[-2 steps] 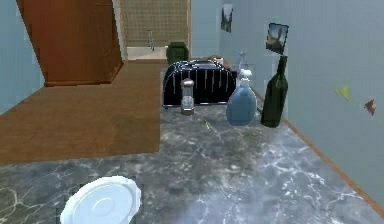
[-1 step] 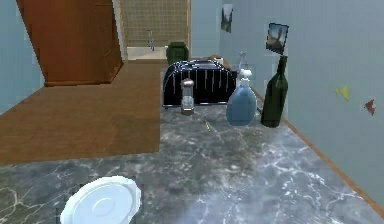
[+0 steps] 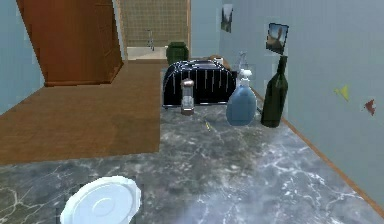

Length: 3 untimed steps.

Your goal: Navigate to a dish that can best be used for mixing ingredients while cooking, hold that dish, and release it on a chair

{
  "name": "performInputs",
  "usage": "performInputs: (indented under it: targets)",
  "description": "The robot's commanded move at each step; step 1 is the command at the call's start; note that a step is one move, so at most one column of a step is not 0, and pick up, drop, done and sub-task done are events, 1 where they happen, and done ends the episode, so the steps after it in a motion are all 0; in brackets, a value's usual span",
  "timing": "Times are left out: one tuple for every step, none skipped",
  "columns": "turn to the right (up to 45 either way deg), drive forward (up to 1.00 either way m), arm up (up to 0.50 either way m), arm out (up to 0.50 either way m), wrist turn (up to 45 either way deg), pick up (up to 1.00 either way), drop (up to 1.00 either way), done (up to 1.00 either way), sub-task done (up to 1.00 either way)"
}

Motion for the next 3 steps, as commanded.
performInputs:
  targets:
    - [0.0,0.0,0.0,0.0,45.0,0.0,0.0,0.0,0.0]
    - [0.0,0.0,0.0,0.0,30.0,0.0,0.0,0.0,0.0]
    - [0.0,0.0,-0.46,0.0,0.0,0.0,0.0,0.0,0.0]
